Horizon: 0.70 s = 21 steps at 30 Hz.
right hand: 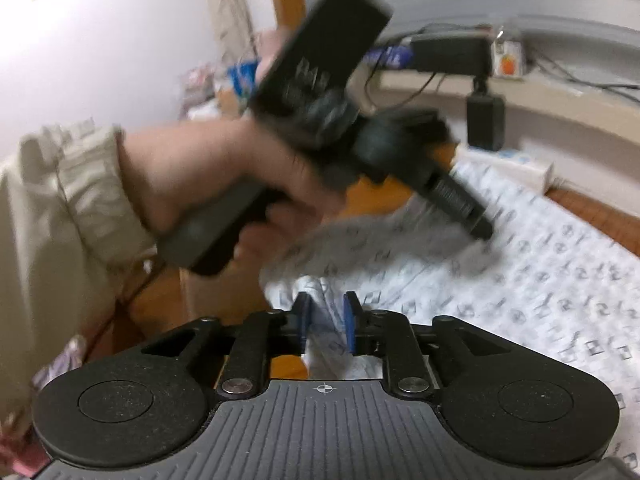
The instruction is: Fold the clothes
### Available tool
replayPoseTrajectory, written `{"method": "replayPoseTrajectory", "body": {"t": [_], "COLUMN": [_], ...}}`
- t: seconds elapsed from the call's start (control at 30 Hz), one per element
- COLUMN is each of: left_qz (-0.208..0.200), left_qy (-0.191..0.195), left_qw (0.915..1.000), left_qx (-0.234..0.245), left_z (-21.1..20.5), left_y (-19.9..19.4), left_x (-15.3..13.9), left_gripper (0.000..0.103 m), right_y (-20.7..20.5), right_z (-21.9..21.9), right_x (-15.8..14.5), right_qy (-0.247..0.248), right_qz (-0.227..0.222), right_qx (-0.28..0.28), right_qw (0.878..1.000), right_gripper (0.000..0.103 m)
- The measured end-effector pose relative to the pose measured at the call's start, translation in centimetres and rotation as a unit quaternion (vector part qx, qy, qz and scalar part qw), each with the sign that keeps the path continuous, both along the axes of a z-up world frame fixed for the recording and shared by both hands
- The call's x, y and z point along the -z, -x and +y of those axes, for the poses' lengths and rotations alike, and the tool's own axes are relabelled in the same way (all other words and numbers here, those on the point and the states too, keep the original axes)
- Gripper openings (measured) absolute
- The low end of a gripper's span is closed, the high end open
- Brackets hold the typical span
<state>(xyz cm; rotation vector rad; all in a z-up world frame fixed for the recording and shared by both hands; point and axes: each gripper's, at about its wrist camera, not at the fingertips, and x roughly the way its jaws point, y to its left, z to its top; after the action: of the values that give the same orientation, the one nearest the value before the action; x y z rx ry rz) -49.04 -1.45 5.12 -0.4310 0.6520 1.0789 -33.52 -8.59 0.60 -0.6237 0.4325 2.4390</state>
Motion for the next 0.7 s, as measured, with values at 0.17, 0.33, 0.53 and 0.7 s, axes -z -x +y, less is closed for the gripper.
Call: {"method": "replayPoseTrajectory", "body": {"t": [0.17,0.33,0.53,0.7], "left_qz": [0.000,-0.019,-0.036,-0.009], "left_qy": [-0.034,-0.061,-0.085,-0.062], "left_qw": [0.9994,0.9980,0.9957,0.9971], "left_qx": [0.003,0.000,-0.007,-0.043], "left_z": [-0.9,-1.3,-1.6,-0.4], "left_y": [-0.5,-0.2,0.3,1.4], "left_x": [-1.3,-3.9,-6.3,-4.5], "left_gripper": [0.004,0.004,0.004,0.009], "right_y": [-1.3,-2.7,-1.6,0.0], "right_z": [-0.6,-1.6,-1.8,-1.0], "right_x": [-0.9,-2.8,-4.0,-3.9], "right_qy": [-0.029,-0.060,-0.089,-0.084], "right_qz": [0.033,0.074,0.079,0.061], "right_qx": [0.027,0.041,0.035,0.037], "right_qw": [0.999,0.995,0.992,0.994], "right_gripper": [0.006,0.006,0.006,0.010]}}
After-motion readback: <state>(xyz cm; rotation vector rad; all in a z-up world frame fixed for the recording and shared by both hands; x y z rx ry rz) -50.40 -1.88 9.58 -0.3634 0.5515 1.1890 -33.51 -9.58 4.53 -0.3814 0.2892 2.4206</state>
